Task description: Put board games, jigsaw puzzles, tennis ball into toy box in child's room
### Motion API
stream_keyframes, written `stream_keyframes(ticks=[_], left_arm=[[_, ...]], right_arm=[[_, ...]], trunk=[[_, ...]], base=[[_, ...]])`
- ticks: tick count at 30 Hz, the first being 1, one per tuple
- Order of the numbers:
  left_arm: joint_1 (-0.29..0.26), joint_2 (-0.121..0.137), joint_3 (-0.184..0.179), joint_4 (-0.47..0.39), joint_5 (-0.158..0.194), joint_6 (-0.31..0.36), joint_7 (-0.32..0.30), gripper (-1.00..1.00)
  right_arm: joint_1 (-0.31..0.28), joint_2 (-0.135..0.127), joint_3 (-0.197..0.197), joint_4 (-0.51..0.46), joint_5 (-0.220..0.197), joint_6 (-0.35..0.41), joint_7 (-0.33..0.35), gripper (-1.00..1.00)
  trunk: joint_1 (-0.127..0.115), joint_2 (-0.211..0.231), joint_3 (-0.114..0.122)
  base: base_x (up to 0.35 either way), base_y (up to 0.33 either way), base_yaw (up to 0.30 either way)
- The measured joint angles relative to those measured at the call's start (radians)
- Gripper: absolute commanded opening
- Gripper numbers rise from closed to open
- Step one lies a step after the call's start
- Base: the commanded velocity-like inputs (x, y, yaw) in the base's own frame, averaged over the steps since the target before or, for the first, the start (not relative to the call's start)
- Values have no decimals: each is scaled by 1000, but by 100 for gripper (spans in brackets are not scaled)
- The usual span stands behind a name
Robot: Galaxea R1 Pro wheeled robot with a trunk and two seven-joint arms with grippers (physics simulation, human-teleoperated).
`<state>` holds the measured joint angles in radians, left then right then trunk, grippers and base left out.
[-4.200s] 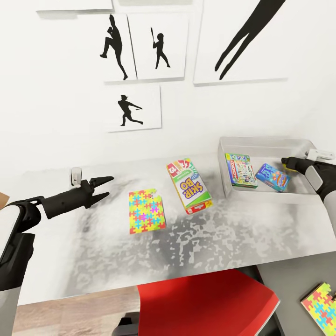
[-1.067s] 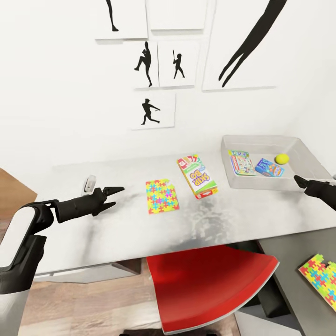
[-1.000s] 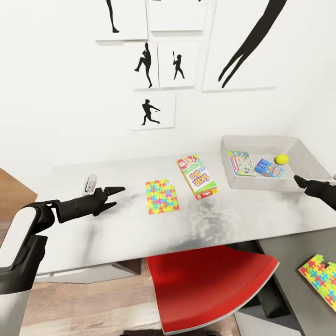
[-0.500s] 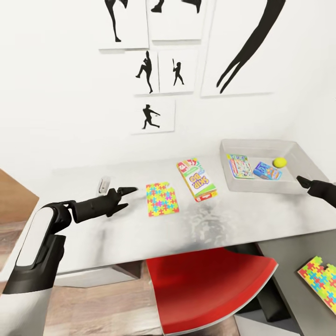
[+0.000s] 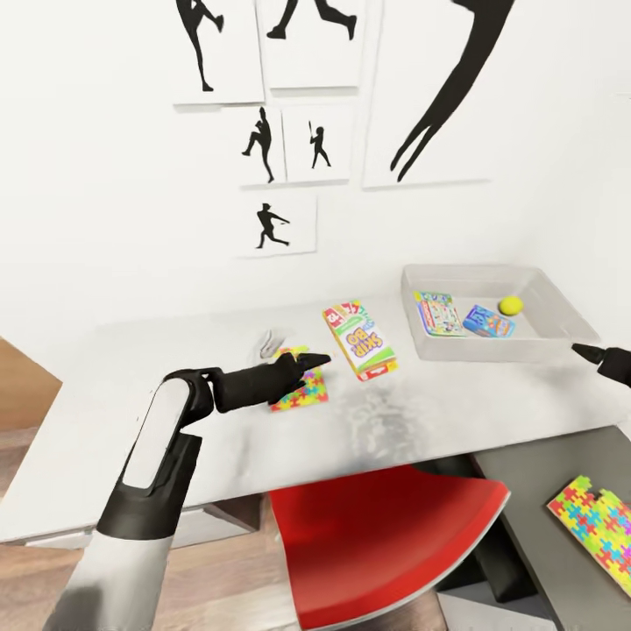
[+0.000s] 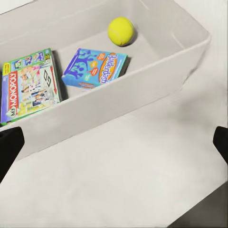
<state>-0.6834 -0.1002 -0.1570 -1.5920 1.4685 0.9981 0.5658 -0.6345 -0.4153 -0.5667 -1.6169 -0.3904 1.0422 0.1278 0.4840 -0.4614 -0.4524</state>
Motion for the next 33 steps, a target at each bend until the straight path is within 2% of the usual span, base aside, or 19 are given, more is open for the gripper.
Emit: stream_keyframes(ticks=[1, 2, 3, 7, 8, 14, 25, 29, 33], left_arm=[[-3, -2, -7, 2, -11, -5, 0, 100], [-6, -4, -18, 7, -37, -21, 0, 100], [-10, -8, -49, 18, -85, -60, -2, 100], [-13, -10, -82, 23, -106, -83, -5, 100], [-15, -11, -100, 26, -117, -94, -7, 100], [-15, -11, -107, 27, -118, -97, -6, 100], [-8, -3, -100, 21, -113, -97, -16, 100], [-5, -3, -97, 23, -111, -96, -23, 100], [-4, -4, -97, 19, -111, -97, -24, 100]], right_arm=[[0, 1, -1, 0, -1, 0, 0, 100], [1, 2, -3, 0, -6, 0, 1, 100], [3, 4, -4, 0, -30, 0, 1, 100], [3, 5, -3, 0, -62, 0, 1, 100], [4, 9, 0, 1, -92, 0, 1, 100], [19, 35, 7, 2, -106, 0, 1, 100], [42, 37, 6, 1, -108, 0, 14, 100], [43, 37, 3, 1, -109, 0, 58, 100], [43, 36, 2, 1, -108, 0, 75, 100]], trunk=[[0, 0, 0], [0, 0, 0], [0, 0, 0], [0, 0, 1], [0, 0, 2], [0, 0, 4], [0, 0, 4], [0, 0, 4], [0, 0, 4]], base=[[0, 0, -268], [0, 0, -287], [0, 0, -289], [0, 0, -295], [0, 0, -299], [0, 0, -177], [0, 0, -31], [0, 96, -189], [0, 180, -274]])
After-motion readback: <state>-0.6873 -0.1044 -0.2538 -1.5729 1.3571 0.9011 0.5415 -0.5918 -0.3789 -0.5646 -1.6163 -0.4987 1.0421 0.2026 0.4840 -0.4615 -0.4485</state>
